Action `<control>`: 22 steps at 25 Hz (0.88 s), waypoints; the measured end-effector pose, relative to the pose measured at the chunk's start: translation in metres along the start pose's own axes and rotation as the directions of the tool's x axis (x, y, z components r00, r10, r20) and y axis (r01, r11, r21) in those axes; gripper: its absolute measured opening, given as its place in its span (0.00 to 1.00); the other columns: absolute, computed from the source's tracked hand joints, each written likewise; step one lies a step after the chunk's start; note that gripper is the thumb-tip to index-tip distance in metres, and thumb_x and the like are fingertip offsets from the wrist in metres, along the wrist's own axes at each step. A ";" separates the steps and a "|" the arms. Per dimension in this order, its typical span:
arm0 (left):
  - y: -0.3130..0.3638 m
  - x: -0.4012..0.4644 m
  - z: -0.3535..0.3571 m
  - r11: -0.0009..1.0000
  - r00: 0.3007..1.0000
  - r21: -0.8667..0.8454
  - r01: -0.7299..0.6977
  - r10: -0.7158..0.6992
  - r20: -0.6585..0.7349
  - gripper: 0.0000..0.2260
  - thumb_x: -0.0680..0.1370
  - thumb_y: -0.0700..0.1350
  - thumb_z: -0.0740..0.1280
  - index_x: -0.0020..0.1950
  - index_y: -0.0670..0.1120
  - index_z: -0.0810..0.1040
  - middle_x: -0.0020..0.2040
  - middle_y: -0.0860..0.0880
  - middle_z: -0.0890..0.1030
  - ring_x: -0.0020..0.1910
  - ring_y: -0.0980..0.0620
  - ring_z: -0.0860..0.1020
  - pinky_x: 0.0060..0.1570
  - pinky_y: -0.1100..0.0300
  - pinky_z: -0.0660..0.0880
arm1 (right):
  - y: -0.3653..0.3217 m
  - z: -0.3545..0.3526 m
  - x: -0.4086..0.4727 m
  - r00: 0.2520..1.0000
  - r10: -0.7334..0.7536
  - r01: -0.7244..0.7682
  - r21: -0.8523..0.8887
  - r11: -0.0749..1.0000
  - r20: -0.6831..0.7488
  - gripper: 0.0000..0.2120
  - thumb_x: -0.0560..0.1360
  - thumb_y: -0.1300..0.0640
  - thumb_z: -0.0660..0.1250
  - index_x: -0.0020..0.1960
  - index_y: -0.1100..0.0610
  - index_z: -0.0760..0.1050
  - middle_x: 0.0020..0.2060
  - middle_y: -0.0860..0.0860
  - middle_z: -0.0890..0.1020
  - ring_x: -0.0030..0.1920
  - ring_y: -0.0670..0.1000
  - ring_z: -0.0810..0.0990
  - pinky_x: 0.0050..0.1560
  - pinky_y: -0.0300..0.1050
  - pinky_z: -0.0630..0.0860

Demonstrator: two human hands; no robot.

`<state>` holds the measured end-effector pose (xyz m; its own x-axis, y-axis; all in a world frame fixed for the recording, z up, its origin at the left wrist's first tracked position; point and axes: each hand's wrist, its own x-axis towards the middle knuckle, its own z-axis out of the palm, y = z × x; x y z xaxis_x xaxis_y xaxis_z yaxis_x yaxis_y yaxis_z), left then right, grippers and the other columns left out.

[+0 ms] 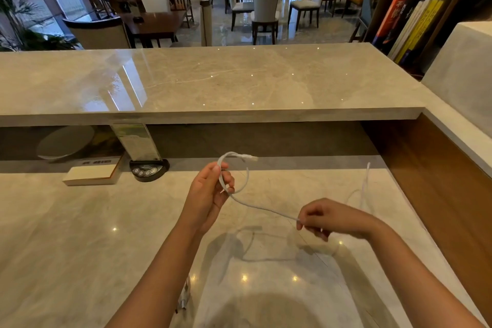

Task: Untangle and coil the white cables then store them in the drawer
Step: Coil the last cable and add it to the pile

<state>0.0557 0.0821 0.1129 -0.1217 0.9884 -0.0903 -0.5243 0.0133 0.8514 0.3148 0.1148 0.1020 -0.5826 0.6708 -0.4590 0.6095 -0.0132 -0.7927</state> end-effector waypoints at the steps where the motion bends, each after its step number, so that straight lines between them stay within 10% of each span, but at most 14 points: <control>1: -0.002 -0.002 -0.001 0.998 1.000 0.056 0.010 -0.010 -0.002 0.11 0.81 0.42 0.55 0.47 0.42 0.76 0.31 0.49 0.78 0.31 0.56 0.76 0.31 0.66 0.75 | -0.003 -0.009 0.003 0.997 0.027 -0.027 -0.002 1.000 -0.067 0.11 0.78 0.60 0.61 0.42 0.56 0.80 0.30 0.49 0.76 0.29 0.45 0.72 0.32 0.38 0.73; 11: -0.012 -0.020 0.007 0.924 0.994 0.370 0.099 -0.078 -0.072 0.10 0.80 0.38 0.58 0.45 0.39 0.79 0.30 0.46 0.78 0.27 0.54 0.76 0.32 0.64 0.77 | -0.069 -0.011 0.043 0.771 0.012 -0.023 -0.010 1.000 -0.637 0.12 0.72 0.57 0.69 0.34 0.61 0.73 0.25 0.50 0.73 0.27 0.48 0.70 0.31 0.41 0.70; 17: -0.019 -0.021 0.012 0.931 0.986 0.333 0.151 -0.115 -0.124 0.09 0.79 0.38 0.59 0.46 0.40 0.79 0.35 0.44 0.81 0.31 0.54 0.78 0.37 0.63 0.79 | -0.094 0.033 0.038 0.813 -0.173 0.141 -0.100 0.985 -0.555 0.14 0.78 0.61 0.56 0.51 0.65 0.79 0.39 0.60 0.80 0.37 0.55 0.74 0.38 0.45 0.68; 22: -0.021 -0.020 0.017 0.978 0.981 0.087 0.190 -0.187 -0.045 0.11 0.80 0.41 0.59 0.53 0.40 0.80 0.47 0.42 0.84 0.47 0.50 0.82 0.49 0.58 0.79 | -0.086 0.083 0.029 0.563 -0.501 0.151 -0.514 0.845 -0.657 0.12 0.77 0.55 0.64 0.58 0.55 0.78 0.40 0.50 0.80 0.34 0.47 0.78 0.30 0.32 0.67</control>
<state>0.0840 0.0645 0.1055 -0.0596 0.9606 -0.2714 -0.4623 0.2145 0.8604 0.2003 0.0738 0.1237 -0.2797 0.8719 0.4019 0.7030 0.4711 -0.5328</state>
